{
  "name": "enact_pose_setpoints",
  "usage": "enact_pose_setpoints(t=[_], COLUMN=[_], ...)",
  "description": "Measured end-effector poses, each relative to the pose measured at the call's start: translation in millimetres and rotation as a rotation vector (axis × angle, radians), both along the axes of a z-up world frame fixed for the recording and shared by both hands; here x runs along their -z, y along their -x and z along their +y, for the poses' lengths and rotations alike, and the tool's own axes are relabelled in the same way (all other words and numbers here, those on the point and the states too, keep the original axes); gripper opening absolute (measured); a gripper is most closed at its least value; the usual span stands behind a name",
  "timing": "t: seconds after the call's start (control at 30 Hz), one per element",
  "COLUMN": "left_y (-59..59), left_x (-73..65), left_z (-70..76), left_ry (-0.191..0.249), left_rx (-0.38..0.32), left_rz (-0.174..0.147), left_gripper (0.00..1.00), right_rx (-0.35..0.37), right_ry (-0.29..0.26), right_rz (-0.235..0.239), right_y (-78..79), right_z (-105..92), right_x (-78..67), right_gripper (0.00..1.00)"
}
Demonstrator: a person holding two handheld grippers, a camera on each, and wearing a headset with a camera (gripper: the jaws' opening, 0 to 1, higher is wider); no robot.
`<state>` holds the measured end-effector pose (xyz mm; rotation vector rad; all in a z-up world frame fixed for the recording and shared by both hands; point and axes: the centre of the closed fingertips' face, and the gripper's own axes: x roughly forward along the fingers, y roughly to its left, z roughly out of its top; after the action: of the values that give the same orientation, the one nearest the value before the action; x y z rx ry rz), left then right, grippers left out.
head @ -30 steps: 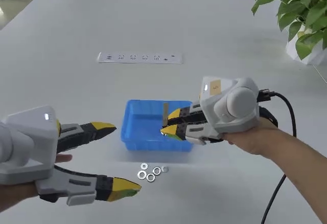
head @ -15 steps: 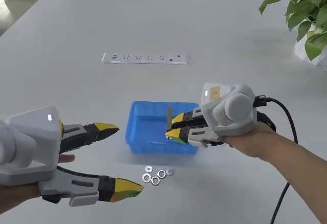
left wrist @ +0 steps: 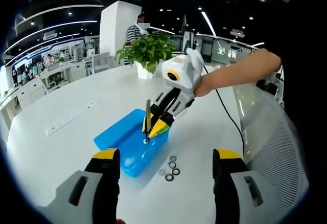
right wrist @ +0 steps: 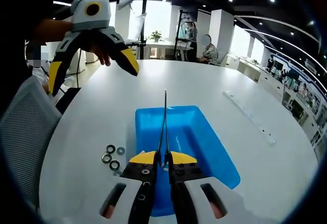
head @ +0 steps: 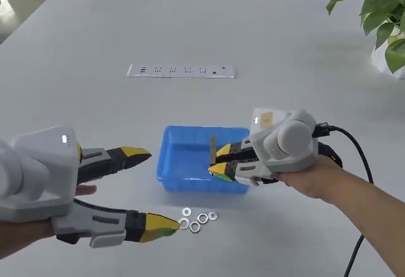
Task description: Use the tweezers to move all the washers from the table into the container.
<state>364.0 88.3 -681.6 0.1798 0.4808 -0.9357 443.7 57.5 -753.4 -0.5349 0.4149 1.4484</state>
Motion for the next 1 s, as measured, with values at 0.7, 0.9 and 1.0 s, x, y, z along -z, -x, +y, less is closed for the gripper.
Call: enact_pose_setpoints(t=[0.7,0.9,1.0], left_y=[-36.6,-47.4,-53.7], left_x=[-4.7,-6.7,-7.0], left_z=[-15.0,-21.4,-24.9], left_ry=[-0.021,-0.019,-0.024], left_rx=[0.082,0.105,0.117], left_rz=[-0.043,-0.054,-0.064], left_gripper=[0.67,0.57,0.49], right_rx=[0.016,0.024,0.027], right_ry=[0.004,0.004,0.004], right_rz=[0.008,0.013,0.015], right_y=[-8.4,-11.1,-12.3], right_z=[-3.4,-3.4,-3.7], right_x=[7.3,10.2,11.3], right_gripper=[0.1,0.1,0.1])
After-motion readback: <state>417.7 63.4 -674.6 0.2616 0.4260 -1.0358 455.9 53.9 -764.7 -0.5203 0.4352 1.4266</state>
